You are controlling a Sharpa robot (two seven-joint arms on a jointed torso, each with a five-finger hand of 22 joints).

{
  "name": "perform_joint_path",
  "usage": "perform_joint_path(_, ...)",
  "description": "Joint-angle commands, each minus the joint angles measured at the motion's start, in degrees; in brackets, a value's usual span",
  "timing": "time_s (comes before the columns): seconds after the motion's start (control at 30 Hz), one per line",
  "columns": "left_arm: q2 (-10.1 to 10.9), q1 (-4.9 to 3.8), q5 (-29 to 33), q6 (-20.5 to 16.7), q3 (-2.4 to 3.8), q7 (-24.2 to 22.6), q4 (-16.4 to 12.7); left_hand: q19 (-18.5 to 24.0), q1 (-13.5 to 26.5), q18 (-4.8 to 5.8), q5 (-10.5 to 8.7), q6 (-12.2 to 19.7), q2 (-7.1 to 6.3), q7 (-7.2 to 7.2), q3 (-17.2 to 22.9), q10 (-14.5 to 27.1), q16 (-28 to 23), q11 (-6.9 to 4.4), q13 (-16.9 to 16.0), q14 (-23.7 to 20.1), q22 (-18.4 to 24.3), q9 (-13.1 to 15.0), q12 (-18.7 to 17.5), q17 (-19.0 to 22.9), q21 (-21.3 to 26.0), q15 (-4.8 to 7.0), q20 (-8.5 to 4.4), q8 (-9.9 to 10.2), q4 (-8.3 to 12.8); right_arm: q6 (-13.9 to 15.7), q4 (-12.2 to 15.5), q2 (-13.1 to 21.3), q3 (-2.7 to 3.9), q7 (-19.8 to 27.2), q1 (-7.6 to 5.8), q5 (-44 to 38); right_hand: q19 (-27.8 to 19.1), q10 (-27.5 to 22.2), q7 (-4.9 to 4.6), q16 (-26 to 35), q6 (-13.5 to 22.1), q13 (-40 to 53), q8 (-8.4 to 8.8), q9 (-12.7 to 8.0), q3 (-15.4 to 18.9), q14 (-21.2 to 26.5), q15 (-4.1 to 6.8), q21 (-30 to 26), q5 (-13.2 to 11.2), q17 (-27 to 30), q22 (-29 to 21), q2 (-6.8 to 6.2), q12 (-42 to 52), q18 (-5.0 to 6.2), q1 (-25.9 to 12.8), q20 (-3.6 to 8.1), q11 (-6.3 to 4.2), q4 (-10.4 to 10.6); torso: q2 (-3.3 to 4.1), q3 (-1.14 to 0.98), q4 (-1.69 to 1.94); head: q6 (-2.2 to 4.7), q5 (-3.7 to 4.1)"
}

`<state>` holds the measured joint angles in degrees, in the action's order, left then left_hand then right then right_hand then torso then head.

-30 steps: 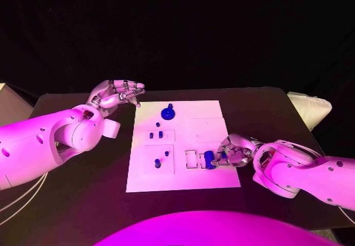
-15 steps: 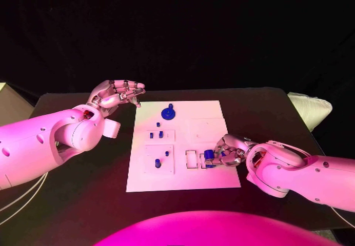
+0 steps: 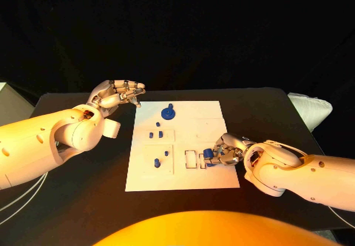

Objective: Assemble the parts on the task board

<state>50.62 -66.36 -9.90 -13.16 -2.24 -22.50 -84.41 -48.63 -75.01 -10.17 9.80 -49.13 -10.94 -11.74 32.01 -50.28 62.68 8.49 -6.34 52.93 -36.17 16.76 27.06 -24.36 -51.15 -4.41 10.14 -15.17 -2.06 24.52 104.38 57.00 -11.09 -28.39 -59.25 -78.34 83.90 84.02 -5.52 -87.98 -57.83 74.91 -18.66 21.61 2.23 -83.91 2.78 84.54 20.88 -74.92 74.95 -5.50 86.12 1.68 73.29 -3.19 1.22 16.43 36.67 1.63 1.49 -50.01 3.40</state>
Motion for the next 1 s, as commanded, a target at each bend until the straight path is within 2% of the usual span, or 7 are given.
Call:
perform_joint_path(0.03,-0.03,0.01,0.31,0.9,0.04,-0.18,-0.2,-0.51,-0.02,-0.34,-0.13,0.41,0.02,-0.03,-0.21,0.45,-0.21,0.01,0.05,-0.34,0.05,-0.1,0.29,0.06,0.21,-0.2,-0.02,-0.26,-0.01,-0.01,-0.29,-0.19,-0.28,-0.5,0.35,-0.25,5.05,2.11,0.43,-0.32,0.08,9.87,-0.23,0.06,-2.85,-5.04,0.52,0.28,0.31,-10.08,13.72,0.91,-0.32,-0.7,4.8,0.54,-0.59,-1.02,-0.01,-0.02,-0.03,0.01,-0.05)
perform_joint_path(0.17,-0.02,0.01,0.31,0.94,0.04,-0.12,-0.2,-0.51,-0.02,-0.34,-0.13,0.41,0.02,-0.03,-0.21,0.45,-0.21,0.01,0.05,-0.34,0.05,-0.1,0.29,0.06,0.21,-0.2,-0.02,-0.26,-0.01,0.38,-0.41,-0.13,-0.28,-0.62,0.36,-0.05,5.06,2.05,0.38,-0.35,-0.33,9.97,0.11,-0.67,-8.02,-5.06,0.57,0.39,0.9,-10.21,13.76,-0.75,-0.46,-0.72,9.54,0.7,-0.6,-1.99,0.01,-0.05,-0.01,0.01,0.0)
perform_joint_path(0.2,-0.01,0.01,0.31,0.94,0.04,-0.11,-0.2,-0.51,-0.02,-0.34,-0.13,0.41,0.02,-0.03,-0.21,0.45,-0.21,0.01,0.05,-0.34,0.05,-0.1,0.29,0.06,0.21,-0.2,-0.02,-0.26,-0.01,0.48,-0.41,-0.11,-0.28,-0.63,0.36,0.01,5.09,2.1,0.26,-0.35,-0.65,10.07,0.27,-1.09,-10.65,-5.07,0.32,0.51,0.89,-10.23,13.8,-2.2,-0.47,-0.74,9.47,0.72,-0.44,-1.12,0.01,-0.05,-0.01,0.01,0.0)
perform_joint_path(0.27,-0.01,0.01,0.3,0.95,0.04,-0.08,-0.2,-0.56,-0.04,-0.35,-0.12,0.43,0.06,-0.03,-0.28,0.5,-0.19,0.01,0.06,-0.35,0.12,-0.1,0.35,0.05,0.29,-0.2,-0.01,-0.31,-0.08,0.66,-0.4,-0.09,-0.28,-0.63,0.37,0.21,5.09,2.1,0.19,-0.36,-0.86,10.1,0.33,-1.41,-13.43,-5.08,0.42,0.5,1.2,-10.29,13.8,-3.7,-0.55,-0.75,9.51,0.57,-0.44,-0.71,0.03,-0.05,-0.03,0.01,0.01)
perform_joint_path(0.47,0.0,0.0,0.26,0.97,0.04,-0.04,-0.22,-0.56,-0.04,-0.35,-0.12,0.43,0.06,-0.03,-0.28,0.5,-0.19,0.01,0.06,-0.35,0.12,-0.1,0.35,0.05,0.29,-0.2,-0.01,-0.31,-0.08,1.55,-0.33,-0.08,-0.27,-0.35,0.37,1.96,5.07,2.14,0.1,-0.35,-1.07,10.21,0.18,-1.75,-18.39,-5.08,0.33,0.45,1.65,-10.3,13.79,-6.03,-0.66,-0.74,8.22,0.48,-0.37,-0.42,0.04,-0.05,0.02,0.01,0.03)
perform_joint_path(0.73,0.01,0.0,0.24,0.98,0.04,0.0,-0.23,-0.56,-0.04,-0.35,-0.12,0.43,0.06,-0.03,-0.28,0.5,-0.19,0.01,0.06,-0.35,0.12,-0.1,0.35,0.05,0.29,-0.2,-0.01,-0.31,-0.08,2.99,0.16,-0.16,-0.27,0.84,0.37,5.24,5.09,2.23,0.03,-0.35,-1.06,10.33,-0.02,-1.81,-20.05,-5.08,0.26,0.51,1.53,-10.32,13.8,-7.04,-0.66,-0.75,5.99,0.41,-0.29,-0.1,0.03,-0.06,-0.05,0.01,-0.08)
perform_joint_path(1.0,-0.01,0.0,0.23,0.99,0.04,0.02,-0.22,-0.56,-0.04,-0.35,-0.12,0.43,0.06,-0.03,-0.28,0.5,-0.19,0.01,0.06,-0.35,0.12,-0.1,0.35,0.05,0.29,-0.2,-0.01,-0.31,-0.08,6.9,1.95,0.3,-0.08,3.05,0.27,8.86,5.1,2.36,0.14,-0.37,-1.22,10.48,-0.31,-1.77,-20.97,-5.1,0.3,0.56,2.42,-10.39,13.81,-7.31,-0.58,-0.76,4.51,0.42,-0.36,-0.09,0.02,-0.04,-0.1,0.01,-0.02)
